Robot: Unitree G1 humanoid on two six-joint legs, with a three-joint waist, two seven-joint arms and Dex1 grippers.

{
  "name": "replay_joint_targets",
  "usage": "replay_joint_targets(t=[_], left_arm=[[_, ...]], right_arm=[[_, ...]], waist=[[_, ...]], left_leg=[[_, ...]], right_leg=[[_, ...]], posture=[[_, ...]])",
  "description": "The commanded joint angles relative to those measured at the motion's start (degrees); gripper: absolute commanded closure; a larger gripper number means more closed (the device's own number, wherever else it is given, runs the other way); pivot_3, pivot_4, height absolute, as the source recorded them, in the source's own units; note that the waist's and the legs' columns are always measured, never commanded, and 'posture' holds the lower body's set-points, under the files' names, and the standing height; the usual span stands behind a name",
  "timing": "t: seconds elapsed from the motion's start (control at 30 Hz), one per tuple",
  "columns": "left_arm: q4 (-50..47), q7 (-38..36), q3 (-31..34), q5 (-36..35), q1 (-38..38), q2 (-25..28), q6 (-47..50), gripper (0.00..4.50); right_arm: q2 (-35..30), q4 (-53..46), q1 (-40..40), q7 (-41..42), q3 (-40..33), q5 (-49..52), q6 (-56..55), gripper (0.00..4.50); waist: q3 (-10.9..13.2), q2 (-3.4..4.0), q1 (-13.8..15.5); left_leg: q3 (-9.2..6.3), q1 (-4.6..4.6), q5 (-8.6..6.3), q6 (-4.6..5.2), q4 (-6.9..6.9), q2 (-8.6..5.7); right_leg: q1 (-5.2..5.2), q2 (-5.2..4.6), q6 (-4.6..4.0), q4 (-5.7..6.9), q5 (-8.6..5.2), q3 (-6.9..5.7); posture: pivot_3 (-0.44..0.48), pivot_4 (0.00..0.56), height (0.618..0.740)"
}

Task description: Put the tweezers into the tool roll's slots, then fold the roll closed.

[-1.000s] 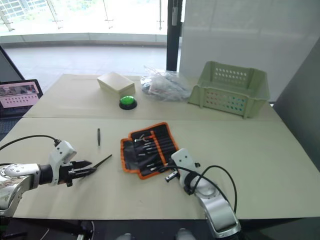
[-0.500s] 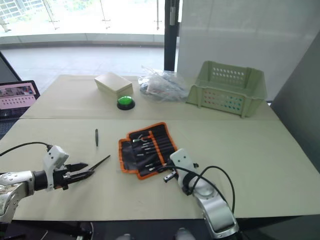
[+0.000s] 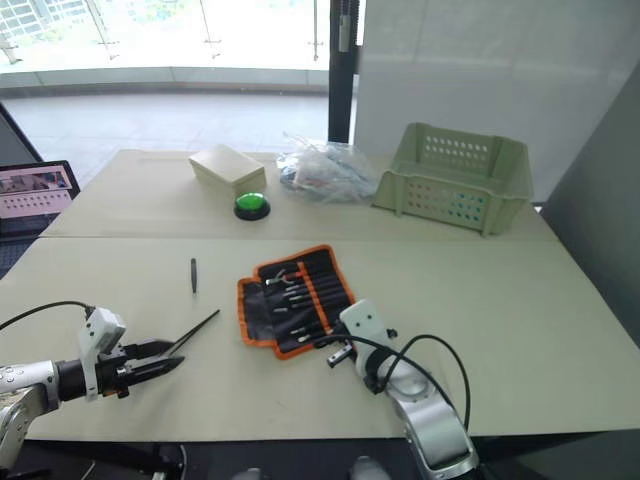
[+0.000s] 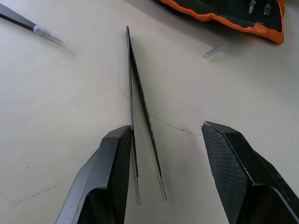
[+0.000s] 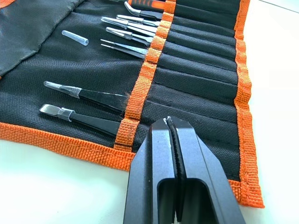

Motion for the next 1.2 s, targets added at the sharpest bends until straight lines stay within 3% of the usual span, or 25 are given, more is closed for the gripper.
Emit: replay_joint_targets(t=[0.03,0.67,0.93,1.2], left_arm=[[-2.2,-0.8,1.1,-1.5,0.3,0.6,-0.3,1.96],[-1.1,9.5,-1.1,2.6,0.0,-2.1,-0.1,1.96],[-3.7,8.7,-2.2,0.8,1.5,-2.6,2.1,4.44],[-4.6,11.7,5.5,-5.4,-1.6,-2.5,6.2,4.48]], right_arm=[[-0.1,2.6,1.8,0.6,2.5,-0.2,2.2,4.50],[0.4,3.2,1.4,0.8,2.7,-0.3,1.7,4.50],[0.4,3.4,1.1,0.8,2.7,-0.3,1.8,4.50],[0.2,3.5,1.3,1.0,2.7,-0.2,1.6,4.50]], waist=[[0.0,0.00,0.0],[0.0,0.00,0.0],[0.0,0.00,-0.1],[0.0,-0.06,0.0]], left_leg=[[0.00,0.00,0.00,0.00,0.00,0.00],[0.00,0.10,0.00,0.00,0.00,0.04],[0.02,0.10,0.00,0.00,0.00,0.04],[0.01,0.07,0.00,0.00,0.00,0.08]], right_leg=[[0.00,0.00,0.00,0.00,0.00,0.00],[0.06,0.03,0.00,0.04,0.00,0.00],[0.06,0.03,-0.01,0.03,0.00,0.01],[0.04,0.06,0.00,0.02,0.00,0.00]], posture=[[0.000,0.150,0.713],[0.000,0.150,0.713],[0.000,0.150,0.713],[0.000,0.150,0.713]])
